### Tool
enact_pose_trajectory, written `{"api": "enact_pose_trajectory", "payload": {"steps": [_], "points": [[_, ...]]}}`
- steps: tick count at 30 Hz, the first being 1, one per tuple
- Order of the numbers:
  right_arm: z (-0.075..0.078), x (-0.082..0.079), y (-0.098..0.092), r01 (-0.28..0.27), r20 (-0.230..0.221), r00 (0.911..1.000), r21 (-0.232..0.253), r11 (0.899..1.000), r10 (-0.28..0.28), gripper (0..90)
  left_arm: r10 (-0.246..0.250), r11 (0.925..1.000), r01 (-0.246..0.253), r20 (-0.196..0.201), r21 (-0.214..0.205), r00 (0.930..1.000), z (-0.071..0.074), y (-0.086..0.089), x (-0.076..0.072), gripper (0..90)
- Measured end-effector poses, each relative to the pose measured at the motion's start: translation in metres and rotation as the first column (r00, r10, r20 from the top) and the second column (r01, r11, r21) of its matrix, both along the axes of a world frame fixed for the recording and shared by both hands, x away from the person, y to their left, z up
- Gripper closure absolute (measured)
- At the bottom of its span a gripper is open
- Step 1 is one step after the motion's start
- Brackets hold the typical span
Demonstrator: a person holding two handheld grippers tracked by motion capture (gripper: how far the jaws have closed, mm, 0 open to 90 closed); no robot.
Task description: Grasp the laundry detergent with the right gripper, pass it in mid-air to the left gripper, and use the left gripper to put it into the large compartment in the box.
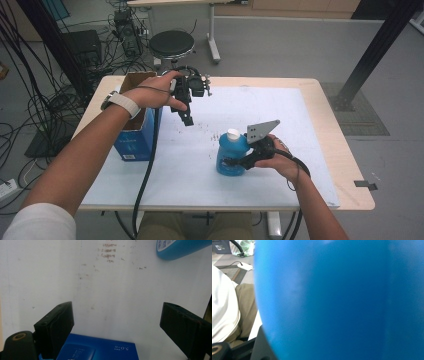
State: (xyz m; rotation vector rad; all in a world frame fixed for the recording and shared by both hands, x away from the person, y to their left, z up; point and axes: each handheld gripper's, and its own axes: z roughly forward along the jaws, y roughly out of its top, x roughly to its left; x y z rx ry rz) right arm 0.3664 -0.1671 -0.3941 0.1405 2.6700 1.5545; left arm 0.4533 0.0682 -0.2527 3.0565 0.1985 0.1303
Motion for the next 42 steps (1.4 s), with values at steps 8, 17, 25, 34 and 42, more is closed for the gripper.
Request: {"api": "enact_pose_trajectory", "payload": {"steps": [8,17,25,34,42], "points": [[-0.0027,0.0004,-0.0014,-0.008,-0.005,1.0,0.027,1.0,0.008,42.4,0.004,1.0,-0.004,-0.005,-0.003,1.0,-0.0014,0.0,-0.0001,12.4],[-0.0035,0.0011,-0.0017,-0.014,-0.006,0.9999,0.033,0.999,0.014,42.7,0.004,1.0,-0.004,-0.005,-0.003,1.0,-0.0018,0.0006,0.0002,12.5],[-0.0038,0.0002,-0.0019,-0.009,-0.004,0.9999,0.036,0.999,0.009,42.8,0.001,1.0,-0.001,-0.007,-0.002,1.0,-0.002,0.0001,-0.0005,12.7],[-0.0033,0.001,-0.0017,-0.01,-0.006,0.9999,0.031,0.999,0.01,43.7,-0.002,1.0,0.002,-0.007,-0.003,1.0,-0.0018,-0.0007,-0.0008,12.9],[-0.0032,0.0013,-0.0017,-0.008,-0.012,0.9999,0.029,1.0,0.009,43.9,-0.003,1.0,0.003,-0.005,-0.002,1.0,-0.0014,-0.0006,-0.0011,13.1]]}}
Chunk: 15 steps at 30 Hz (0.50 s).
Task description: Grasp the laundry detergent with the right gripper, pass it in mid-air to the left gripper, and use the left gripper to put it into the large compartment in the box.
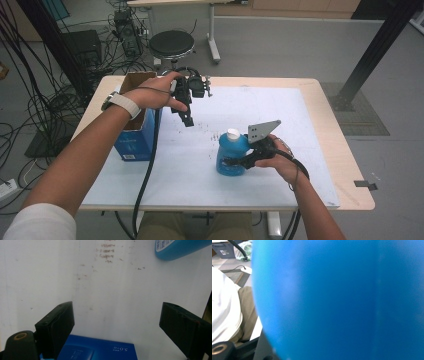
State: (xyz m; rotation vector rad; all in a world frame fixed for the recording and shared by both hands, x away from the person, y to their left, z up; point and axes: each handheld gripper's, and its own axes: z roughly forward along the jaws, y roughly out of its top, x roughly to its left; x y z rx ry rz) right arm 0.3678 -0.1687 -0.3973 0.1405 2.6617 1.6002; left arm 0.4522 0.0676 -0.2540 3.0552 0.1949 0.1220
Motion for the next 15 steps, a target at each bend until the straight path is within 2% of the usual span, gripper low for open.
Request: {"api": "enact_pose_trajectory", "payload": {"steps": [15], "points": [[-0.0009,0.0,-0.0004,0.002,-0.004,1.0,0.009,1.0,-0.002,44.0,0.007,1.0,-0.007,-0.002,-0.005,1.0,-0.0006,0.0005,0.0002,13.1]]}}
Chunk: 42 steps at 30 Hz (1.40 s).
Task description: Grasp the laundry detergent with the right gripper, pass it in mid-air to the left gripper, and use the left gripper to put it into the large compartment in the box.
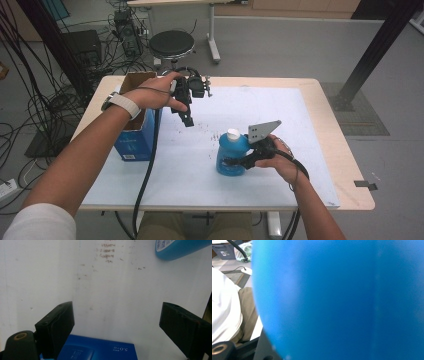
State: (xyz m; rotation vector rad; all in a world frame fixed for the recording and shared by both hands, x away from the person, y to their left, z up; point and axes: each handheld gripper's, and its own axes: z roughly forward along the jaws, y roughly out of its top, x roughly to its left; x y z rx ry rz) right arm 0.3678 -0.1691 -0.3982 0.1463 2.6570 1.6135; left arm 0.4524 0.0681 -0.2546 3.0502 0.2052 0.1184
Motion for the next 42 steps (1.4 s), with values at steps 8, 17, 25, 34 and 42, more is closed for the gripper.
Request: {"api": "enact_pose_trajectory", "payload": {"steps": [8,17,25,34,42], "points": [[0.0004,0.0004,0.0001,-0.002,0.001,1.0,-0.004,1.0,0.002,44.0,-0.001,1.0,0.001,0.001,-0.001,1.0,0.0005,0.0002,-0.0002,13.1],[-0.0001,0.0003,0.0001,-0.001,-0.004,1.0,0.0,1.0,0.001,43.8,0.0,1.0,0.0,0.001,0.005,1.0,0.0017,0.001,-0.0007,13.1],[-0.0001,0.0006,0.0001,-0.003,-0.004,1.0,0.001,1.0,0.003,43.8,-0.001,1.0,0.001,0.002,0.004,1.0,0.0017,0.0009,-0.0007,13.1],[-0.0004,0.0007,-0.0001,-0.005,-0.006,1.0,0.003,1.0,0.005,43.7,0.0,1.0,0.0,0.003,0.0,1.0,0.0014,0.0011,-0.001,13.1],[-0.0005,0.0007,-0.0001,-0.004,-0.006,1.0,0.004,1.0,0.004,43.7,-0.004,1.0,0.004,0.005,-0.003,1.0,0.0011,0.0005,-0.0013,13.1]]}}
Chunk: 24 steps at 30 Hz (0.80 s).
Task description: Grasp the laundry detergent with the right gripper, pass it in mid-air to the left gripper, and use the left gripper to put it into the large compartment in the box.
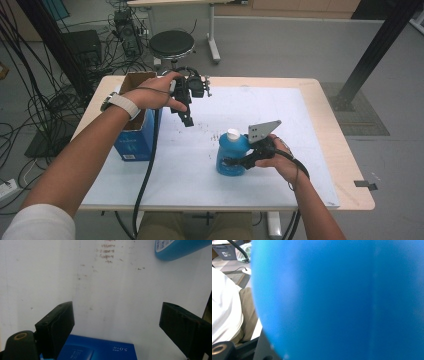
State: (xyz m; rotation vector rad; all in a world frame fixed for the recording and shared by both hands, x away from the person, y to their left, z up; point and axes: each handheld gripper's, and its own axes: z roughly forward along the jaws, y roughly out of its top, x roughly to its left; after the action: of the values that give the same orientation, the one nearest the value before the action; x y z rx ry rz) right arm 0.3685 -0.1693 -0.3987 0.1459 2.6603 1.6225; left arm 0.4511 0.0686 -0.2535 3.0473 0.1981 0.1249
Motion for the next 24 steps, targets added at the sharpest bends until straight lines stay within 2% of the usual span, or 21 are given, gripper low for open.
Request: {"api": "enact_pose_trajectory", "payload": {"steps": [24], "points": [[-0.0001,0.0002,0.0001,-0.001,-0.002,1.0,0.0,1.0,0.001,43.6,0.004,1.0,-0.004,0.005,0.0,1.0,0.0019,0.0009,-0.001,13.1]]}}
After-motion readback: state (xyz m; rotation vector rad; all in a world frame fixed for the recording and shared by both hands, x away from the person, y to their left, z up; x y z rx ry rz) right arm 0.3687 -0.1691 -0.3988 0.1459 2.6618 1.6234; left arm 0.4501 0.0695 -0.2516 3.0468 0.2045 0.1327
